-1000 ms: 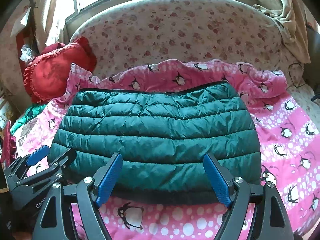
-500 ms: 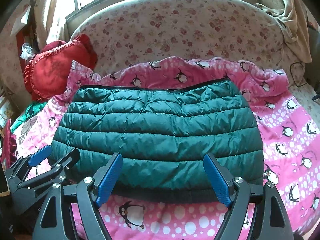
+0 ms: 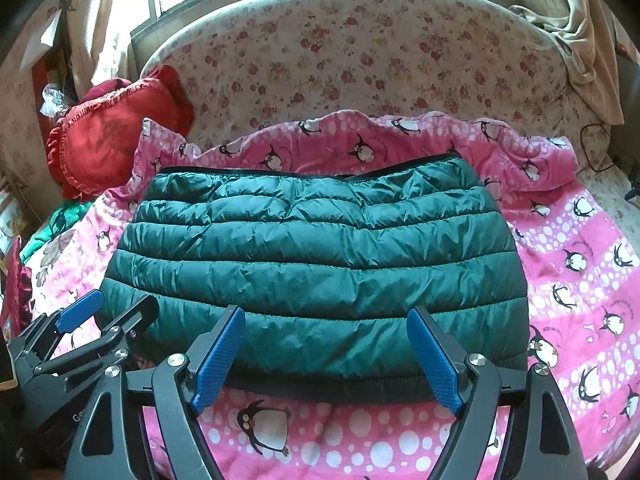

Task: Fold large clothes

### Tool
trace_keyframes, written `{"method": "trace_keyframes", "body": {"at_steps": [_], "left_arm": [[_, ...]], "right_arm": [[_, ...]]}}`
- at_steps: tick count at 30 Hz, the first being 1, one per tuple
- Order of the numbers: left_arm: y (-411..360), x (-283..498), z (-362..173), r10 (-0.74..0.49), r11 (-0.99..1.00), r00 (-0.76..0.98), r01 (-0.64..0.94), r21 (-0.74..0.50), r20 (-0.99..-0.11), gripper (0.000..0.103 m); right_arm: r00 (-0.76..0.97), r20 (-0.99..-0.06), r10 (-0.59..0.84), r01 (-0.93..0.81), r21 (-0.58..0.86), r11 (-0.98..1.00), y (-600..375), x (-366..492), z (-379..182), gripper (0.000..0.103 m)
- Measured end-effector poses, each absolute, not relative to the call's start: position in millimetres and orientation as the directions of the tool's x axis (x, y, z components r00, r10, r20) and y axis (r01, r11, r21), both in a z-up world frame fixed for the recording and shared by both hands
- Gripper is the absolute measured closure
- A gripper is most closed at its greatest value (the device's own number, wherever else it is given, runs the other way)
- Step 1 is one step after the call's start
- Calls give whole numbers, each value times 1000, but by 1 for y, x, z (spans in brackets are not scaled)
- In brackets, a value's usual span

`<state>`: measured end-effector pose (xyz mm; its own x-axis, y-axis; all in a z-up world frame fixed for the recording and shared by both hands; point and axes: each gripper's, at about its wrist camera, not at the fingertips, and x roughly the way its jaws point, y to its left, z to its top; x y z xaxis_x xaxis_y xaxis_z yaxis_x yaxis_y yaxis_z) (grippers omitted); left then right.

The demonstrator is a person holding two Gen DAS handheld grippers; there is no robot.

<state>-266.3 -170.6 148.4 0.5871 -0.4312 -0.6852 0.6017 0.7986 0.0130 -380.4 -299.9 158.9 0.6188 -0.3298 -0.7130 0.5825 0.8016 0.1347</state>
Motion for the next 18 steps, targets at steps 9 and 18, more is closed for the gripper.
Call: {"method": "trace_keyframes", "body": {"at_steps": [9, 18], "left_arm": [[-171, -265, 148, -434, 797, 584, 604, 10, -685, 28], [-171, -265, 149, -435, 797, 582, 604, 7, -687, 28]], "right_arm": [[618, -715, -327, 581, 136, 802, -301, -380, 157, 22], [616, -717, -325, 583, 137, 801, -300, -377, 157, 22]]}}
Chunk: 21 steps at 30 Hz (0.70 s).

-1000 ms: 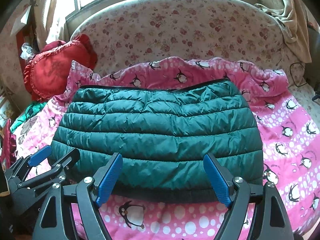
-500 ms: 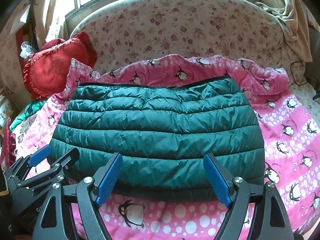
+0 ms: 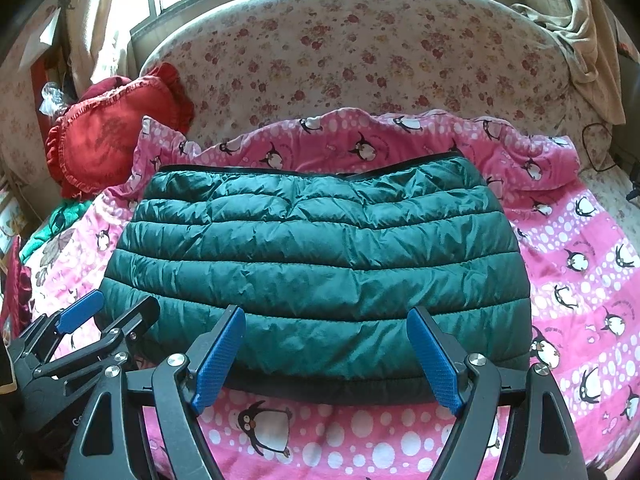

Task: Fold large clothes

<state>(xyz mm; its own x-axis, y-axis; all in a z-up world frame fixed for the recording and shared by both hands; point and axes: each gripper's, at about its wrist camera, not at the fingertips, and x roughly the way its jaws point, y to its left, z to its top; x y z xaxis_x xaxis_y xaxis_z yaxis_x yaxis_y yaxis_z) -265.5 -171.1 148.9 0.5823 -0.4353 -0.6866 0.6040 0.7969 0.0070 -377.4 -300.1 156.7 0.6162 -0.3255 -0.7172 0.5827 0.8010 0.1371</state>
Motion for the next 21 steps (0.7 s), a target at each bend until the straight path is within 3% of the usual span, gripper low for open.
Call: {"method": "trace_keyframes", "body": {"at_steps": [21], "left_arm": [[-174, -263, 146, -433, 797, 579, 604, 6, -691, 28]], "right_arm": [[609, -728, -314, 579, 138, 804, -298, -372, 153, 22]]}}
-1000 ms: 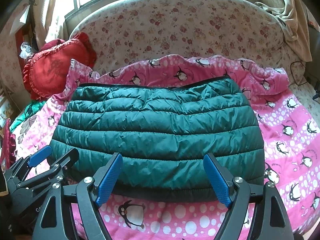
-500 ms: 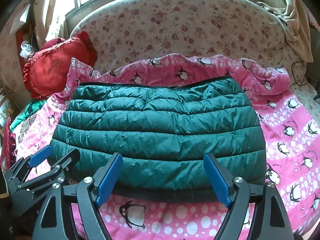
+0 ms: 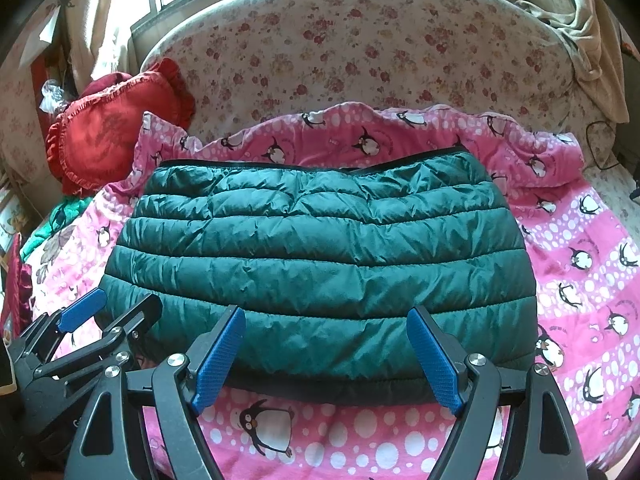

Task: Fold large clothes

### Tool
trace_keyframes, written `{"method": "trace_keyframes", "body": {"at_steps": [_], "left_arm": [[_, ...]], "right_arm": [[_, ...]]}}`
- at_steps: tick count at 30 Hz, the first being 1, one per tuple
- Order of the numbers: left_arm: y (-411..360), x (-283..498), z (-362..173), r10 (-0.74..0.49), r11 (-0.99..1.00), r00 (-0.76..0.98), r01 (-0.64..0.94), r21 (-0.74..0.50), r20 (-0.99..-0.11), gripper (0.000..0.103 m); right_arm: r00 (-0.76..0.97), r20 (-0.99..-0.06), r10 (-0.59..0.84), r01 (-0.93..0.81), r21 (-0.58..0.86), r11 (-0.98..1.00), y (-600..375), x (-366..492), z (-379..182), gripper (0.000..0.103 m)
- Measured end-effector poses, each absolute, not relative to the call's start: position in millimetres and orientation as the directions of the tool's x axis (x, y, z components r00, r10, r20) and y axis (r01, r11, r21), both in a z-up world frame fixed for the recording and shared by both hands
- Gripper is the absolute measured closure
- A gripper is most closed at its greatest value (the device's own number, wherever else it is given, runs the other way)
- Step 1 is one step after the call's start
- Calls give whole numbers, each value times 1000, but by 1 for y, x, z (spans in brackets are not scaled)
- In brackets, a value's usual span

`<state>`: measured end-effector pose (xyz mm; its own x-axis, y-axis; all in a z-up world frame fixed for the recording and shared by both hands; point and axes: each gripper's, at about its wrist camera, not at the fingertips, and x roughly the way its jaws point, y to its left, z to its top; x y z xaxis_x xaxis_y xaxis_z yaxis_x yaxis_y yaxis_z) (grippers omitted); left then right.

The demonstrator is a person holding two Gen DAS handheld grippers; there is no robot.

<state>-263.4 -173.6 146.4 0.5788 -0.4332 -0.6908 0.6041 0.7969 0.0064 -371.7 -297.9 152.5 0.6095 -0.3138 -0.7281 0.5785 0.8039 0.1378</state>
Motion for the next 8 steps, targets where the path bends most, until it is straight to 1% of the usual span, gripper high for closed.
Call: {"method": "trace_keyframes", "body": {"at_steps": [8], "left_arm": [[-171, -261, 145, -443, 789, 583, 614, 11, -681, 28]], "right_arm": [[608, -729, -313, 580, 139, 802, -298, -372, 152, 22]]}}
